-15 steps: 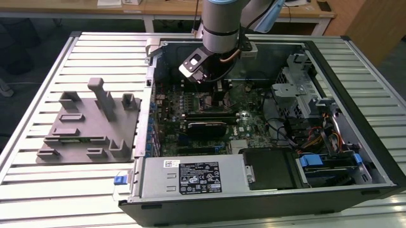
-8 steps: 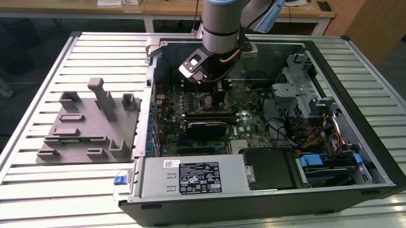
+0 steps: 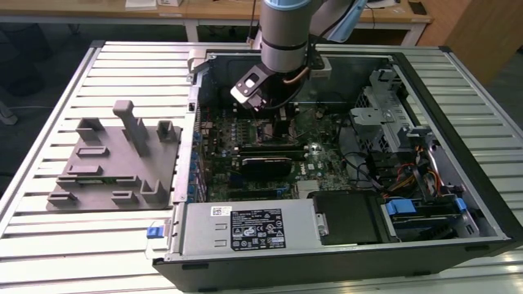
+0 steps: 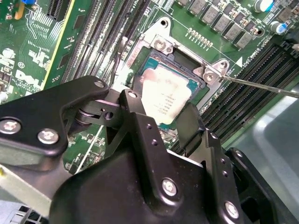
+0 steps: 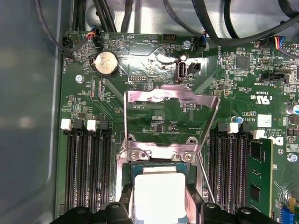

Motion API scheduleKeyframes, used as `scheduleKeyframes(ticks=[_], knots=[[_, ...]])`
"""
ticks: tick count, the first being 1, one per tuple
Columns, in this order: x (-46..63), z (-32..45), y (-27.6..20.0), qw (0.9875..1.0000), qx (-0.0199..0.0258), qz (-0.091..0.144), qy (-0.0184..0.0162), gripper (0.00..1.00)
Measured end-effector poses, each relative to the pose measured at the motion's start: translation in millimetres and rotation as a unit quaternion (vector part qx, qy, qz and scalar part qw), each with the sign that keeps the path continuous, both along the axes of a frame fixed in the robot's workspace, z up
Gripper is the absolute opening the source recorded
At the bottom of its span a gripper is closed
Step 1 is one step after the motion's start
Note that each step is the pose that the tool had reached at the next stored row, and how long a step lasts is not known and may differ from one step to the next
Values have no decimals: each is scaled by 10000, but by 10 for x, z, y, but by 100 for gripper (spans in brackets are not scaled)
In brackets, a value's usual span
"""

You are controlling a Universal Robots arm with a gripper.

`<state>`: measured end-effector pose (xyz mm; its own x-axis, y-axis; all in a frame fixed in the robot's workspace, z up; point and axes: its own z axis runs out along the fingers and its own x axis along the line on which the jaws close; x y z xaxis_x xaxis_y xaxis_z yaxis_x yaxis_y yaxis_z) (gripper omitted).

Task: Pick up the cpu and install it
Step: 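Place the cpu into insertion slot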

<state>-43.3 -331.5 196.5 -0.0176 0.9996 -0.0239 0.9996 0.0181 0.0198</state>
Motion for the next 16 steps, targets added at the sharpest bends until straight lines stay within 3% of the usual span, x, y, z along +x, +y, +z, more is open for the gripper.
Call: scheduleKeyframes(ticks=[16], knots=[[0, -13, 0, 10000, 0, 0, 0, 53]])
